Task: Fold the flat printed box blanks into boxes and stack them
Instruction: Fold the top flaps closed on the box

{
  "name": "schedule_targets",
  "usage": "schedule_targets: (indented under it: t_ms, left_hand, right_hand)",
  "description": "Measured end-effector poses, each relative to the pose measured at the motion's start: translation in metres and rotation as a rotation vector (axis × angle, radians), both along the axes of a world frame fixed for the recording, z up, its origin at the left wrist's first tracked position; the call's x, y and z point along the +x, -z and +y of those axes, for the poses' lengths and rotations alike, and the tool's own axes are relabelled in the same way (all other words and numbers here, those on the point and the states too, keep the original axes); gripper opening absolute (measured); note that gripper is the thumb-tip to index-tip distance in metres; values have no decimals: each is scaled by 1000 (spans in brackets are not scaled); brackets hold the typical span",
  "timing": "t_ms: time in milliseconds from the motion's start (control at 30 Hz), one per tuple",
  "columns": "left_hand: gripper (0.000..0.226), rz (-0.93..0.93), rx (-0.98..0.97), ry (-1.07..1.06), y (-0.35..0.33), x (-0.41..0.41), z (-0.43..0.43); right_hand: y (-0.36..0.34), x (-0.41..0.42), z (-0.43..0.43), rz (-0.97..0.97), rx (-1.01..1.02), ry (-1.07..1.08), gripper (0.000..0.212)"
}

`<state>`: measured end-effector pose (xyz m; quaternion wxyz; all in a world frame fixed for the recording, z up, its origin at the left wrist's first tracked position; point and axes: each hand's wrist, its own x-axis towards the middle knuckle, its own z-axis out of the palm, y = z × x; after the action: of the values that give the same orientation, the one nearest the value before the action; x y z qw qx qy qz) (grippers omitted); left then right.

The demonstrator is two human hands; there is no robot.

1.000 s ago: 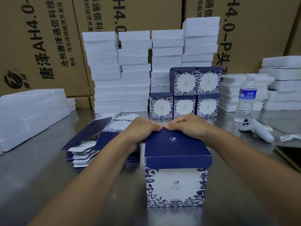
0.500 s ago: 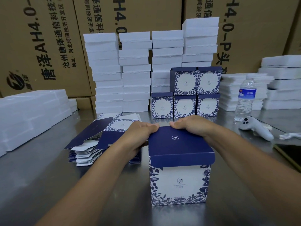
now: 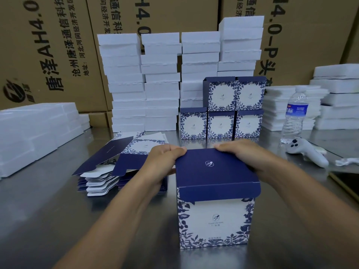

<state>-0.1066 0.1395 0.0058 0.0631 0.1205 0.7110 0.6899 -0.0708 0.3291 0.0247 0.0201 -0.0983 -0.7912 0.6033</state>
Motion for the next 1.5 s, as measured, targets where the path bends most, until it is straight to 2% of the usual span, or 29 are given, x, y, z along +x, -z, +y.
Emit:
schedule_targets:
  t_ms: [233, 333, 533, 733, 900, 1067, 1267, 1367, 1500]
  left_hand:
    - [29, -19, 136, -60, 9, 10, 6]
    - [32, 26, 122, -138, 11, 11, 8]
    - [36, 46, 54, -151, 9, 11, 7]
    - [26, 44, 57, -144, 9, 12, 7]
    - [21, 45, 62, -150, 9, 12, 8]
    - [24, 131, -30, -176, 10, 11, 6]
    - [34, 124, -52, -185, 9, 10, 5]
    - [34, 178, -152, -184, 5, 9, 2]
    - [28, 219, -225, -168, 1, 6, -1]
  right_hand:
    - [6, -1, -1, 43, -131, 19, 10]
    - [8, 0, -2, 51, -164, 46, 15]
    - [15, 12, -4, 101, -305, 166, 26]
    - [13, 12, -4, 142, -193, 121, 22]
    - [11, 15, -5, 129, -191, 129, 25]
    - [12, 20, -5, 133, -206, 169, 34]
    - [11, 21, -6, 128, -213, 159, 29]
    - [13, 22, -3, 209, -204, 119, 19]
    - [12, 45, 1, 412, -39, -13, 32]
